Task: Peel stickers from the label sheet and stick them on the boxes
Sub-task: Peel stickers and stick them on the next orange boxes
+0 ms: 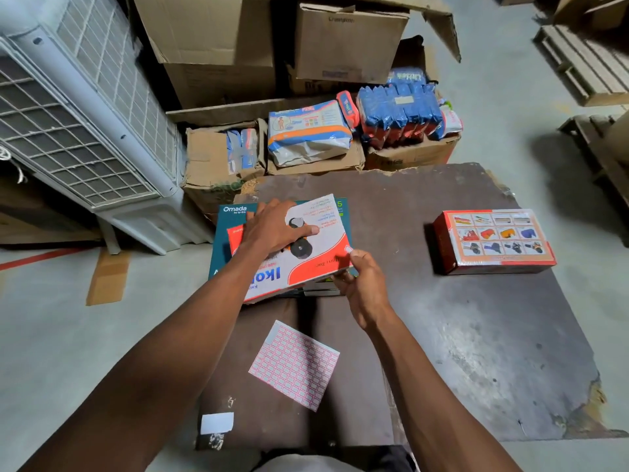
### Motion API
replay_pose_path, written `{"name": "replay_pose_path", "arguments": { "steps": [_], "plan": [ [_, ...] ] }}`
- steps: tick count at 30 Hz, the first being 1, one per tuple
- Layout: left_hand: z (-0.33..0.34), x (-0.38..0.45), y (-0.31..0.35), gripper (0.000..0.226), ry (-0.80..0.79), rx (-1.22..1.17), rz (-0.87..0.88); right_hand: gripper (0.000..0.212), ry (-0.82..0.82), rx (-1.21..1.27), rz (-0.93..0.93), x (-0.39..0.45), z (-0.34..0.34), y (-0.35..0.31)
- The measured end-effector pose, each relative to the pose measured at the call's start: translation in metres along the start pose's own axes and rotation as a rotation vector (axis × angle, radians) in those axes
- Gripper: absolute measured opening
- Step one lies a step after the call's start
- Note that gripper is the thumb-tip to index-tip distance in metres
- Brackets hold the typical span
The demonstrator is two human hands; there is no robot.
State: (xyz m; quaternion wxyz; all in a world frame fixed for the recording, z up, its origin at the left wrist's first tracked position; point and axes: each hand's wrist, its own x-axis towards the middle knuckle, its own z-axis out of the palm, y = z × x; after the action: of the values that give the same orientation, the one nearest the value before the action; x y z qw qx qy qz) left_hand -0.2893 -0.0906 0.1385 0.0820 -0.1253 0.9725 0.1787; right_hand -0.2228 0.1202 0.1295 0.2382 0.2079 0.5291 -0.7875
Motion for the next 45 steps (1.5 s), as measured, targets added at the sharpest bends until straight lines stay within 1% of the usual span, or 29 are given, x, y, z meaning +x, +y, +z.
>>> {"name": "replay_pose_path", "arguments": {
  "steps": [3,6,8,11,13,14,16,17,18,20,23,25,28,30,34,39,41,45],
  "plan": [
    [-0.011,-0.013,-0.005,0.077,0.026,-0.048,-0.011,0.021,0.020,-0.083,-0.075,-0.006,0.008,-0.013],
    [-0.021,-0.031,-0.007,0.069,0.045,-0.252,-0.027,0.023,0.031,-0.207,-0.182,-0.014,0.014,-0.024],
    [-0.026,-0.045,-0.008,0.067,0.066,-0.386,-0.013,0.025,0.009,-0.280,-0.280,-0.022,0.017,-0.032],
    [-0.036,-0.070,-0.010,0.069,0.071,-0.492,-0.022,0.025,-0.074,-0.344,-0.408,-0.039,0.021,-0.047],
    [-0.043,-0.085,-0.009,0.079,0.089,-0.551,-0.003,0.024,-0.124,-0.429,-0.483,-0.052,0.022,-0.059],
    [-0.047,-0.093,-0.007,0.091,0.107,-0.561,0.026,0.023,-0.142,-0.464,-0.520,-0.059,0.022,-0.065],
    [-0.057,-0.107,-0.002,0.122,0.127,-0.546,0.083,0.023,-0.173,-0.519,-0.573,-0.070,0.023,-0.074],
    [-0.061,-0.113,0.000,0.130,0.131,-0.525,0.098,0.022,-0.187,-0.551,-0.587,-0.076,0.023,-0.078],
    [-0.064,-0.119,0.003,0.131,0.144,-0.509,0.104,0.022,-0.193,-0.595,-0.599,-0.080,0.024,-0.081],
    [-0.066,-0.128,0.006,0.125,0.203,-0.502,0.117,0.021,-0.197,-0.682,-0.626,-0.086,0.024,-0.085],
    [-0.065,-0.137,0.007,0.116,0.347,-0.460,0.183,0.019,-0.219,-0.731,-0.662,-0.093,0.025,-0.086],
    [-0.064,-0.140,0.006,0.113,0.350,-0.426,0.229,0.018,-0.225,-0.743,-0.681,-0.096,0.026,-0.084],
    [-0.060,-0.141,0.003,0.092,0.341,-0.372,0.276,0.014,-0.232,-0.764,-0.697,-0.100,0.026,-0.084],
    [-0.059,-0.144,0.001,0.083,0.357,-0.385,0.285,0.013,-0.241,-0.776,-0.693,-0.104,0.025,-0.085],
    [-0.061,-0.151,0.002,0.078,0.453,-0.425,0.297,0.016,-0.254,-0.782,-0.723,-0.107,0.017,-0.085],
    [-0.058,-0.159,0.003,0.077,0.537,-0.431,0.370,0.015,-0.266,-0.735,-0.764,-0.114,0.009,-0.087],
    [-0.058,-0.163,0.004,0.076,0.544,-0.432,0.378,0.014,-0.251,-0.763,-0.818,-0.115,0.005,-0.085],
    [-0.060,-0.169,0.005,0.078,0.507,-0.419,0.389,0.009,-0.178,-0.946,-1.004,-0.118,0.003,-0.087]
  ]
}}
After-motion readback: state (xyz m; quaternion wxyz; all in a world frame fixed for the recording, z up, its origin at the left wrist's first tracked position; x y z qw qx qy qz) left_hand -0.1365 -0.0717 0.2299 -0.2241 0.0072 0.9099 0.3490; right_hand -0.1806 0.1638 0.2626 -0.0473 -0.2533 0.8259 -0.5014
